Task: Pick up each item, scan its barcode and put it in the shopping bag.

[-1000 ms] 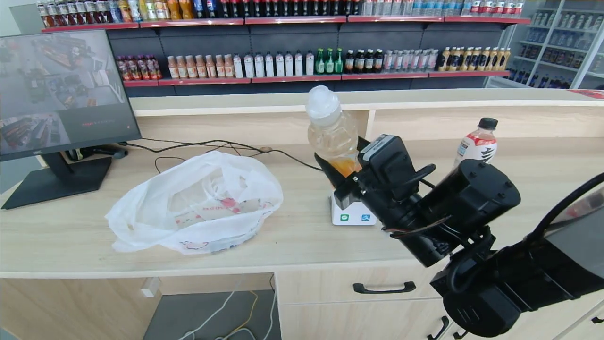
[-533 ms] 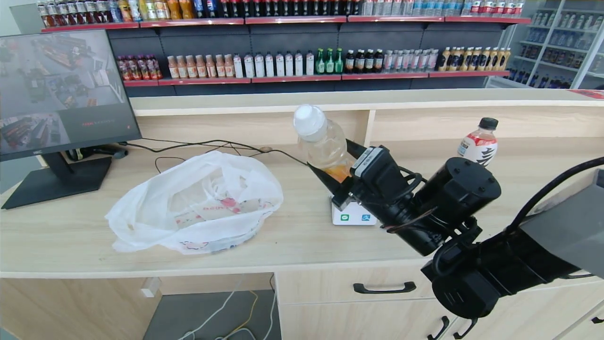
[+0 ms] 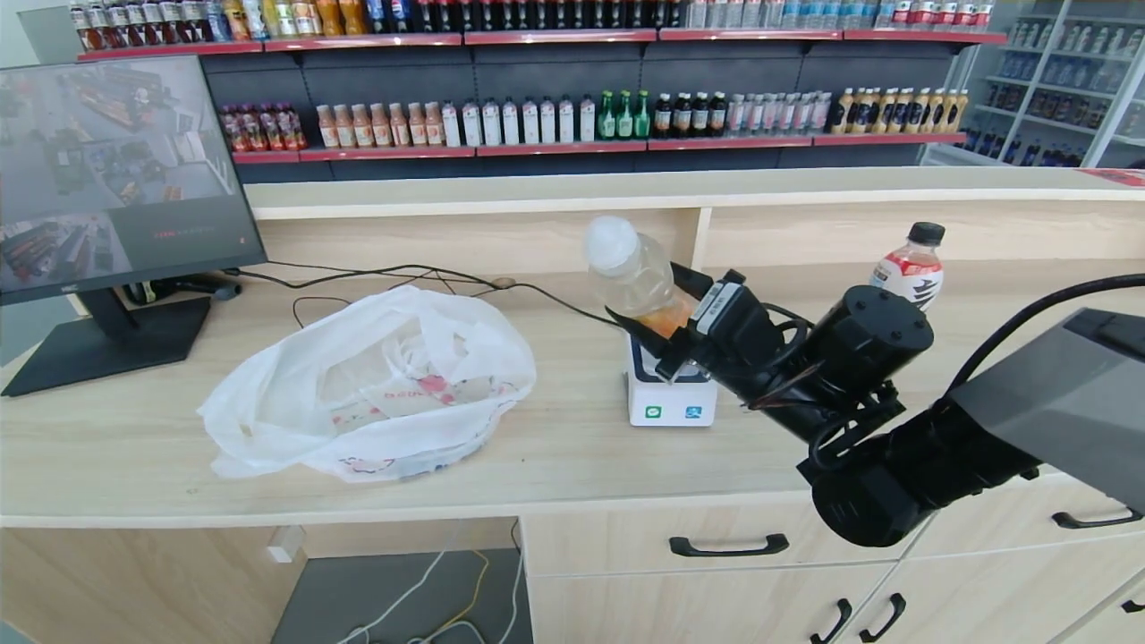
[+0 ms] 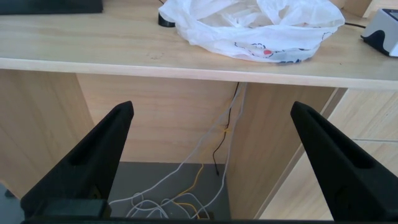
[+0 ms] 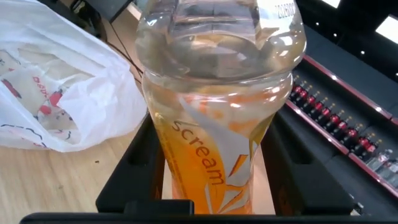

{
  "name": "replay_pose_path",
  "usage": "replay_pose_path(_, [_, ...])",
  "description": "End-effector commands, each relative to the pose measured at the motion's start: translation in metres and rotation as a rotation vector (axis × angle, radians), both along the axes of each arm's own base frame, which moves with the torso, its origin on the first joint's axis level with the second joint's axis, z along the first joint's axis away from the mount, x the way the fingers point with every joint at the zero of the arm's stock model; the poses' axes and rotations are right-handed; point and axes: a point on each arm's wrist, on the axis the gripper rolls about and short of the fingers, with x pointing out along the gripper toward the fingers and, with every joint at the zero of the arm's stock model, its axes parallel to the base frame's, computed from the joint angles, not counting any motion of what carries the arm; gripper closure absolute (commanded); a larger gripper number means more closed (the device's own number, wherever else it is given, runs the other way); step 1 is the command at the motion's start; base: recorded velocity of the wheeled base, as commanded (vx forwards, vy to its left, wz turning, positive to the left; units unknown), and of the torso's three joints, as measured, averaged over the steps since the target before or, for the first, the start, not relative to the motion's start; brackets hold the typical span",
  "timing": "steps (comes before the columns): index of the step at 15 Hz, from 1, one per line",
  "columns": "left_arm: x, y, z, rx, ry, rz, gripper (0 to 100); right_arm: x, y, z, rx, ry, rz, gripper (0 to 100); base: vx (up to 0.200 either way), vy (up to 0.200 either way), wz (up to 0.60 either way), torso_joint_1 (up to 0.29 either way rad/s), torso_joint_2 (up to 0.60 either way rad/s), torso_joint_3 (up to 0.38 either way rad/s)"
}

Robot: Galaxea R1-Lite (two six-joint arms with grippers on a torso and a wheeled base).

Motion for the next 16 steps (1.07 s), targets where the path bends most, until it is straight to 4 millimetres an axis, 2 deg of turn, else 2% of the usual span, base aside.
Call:
replay_pose_path(1, [0.000, 0.000, 0.000, -0.001, 0.000, 0.000, 0, 0.005, -0.006, -0.003, -0.012, -0.004, -0.011, 100, 0.000, 0.000, 0.00, 0.000, 0.00, 0.000])
replay_pose_path(3, [0.000, 0.000, 0.000, 0.000, 0.000, 0.002, 0, 0.009, -0.013, -0.004, -0.059, -0.049, -0.002, 100, 0.000, 0.000, 0.00, 0.000, 0.00, 0.000])
replay_pose_path(11, [0.000, 0.000, 0.000, 0.000, 0.000, 0.000, 0, 0.015, -0.010, -0.004, -0.129, -0.154, 0.071, 100, 0.000, 0.000, 0.00, 0.000, 0.00, 0.000])
replay_pose_path(12, [0.000, 0.000, 0.000, -0.001, 0.000, 0.000, 0, 0.015, -0.009, -0.006, -0.150, -0.166, 0.124, 100, 0.000, 0.000, 0.00, 0.000, 0.00, 0.000])
replay_pose_path(14, [0.000, 0.000, 0.000, 0.000, 0.000, 0.002, 0, 0.018, -0.015, -0.014, -0.221, -0.227, 0.167, 100, 0.000, 0.000, 0.00, 0.000, 0.00, 0.000])
replay_pose_path(16, [0.000, 0.000, 0.000, 0.000, 0.000, 0.000, 0, 0.017, -0.015, -0.010, -0.224, -0.246, 0.179, 100, 0.000, 0.000, 0.00, 0.000, 0.00, 0.000])
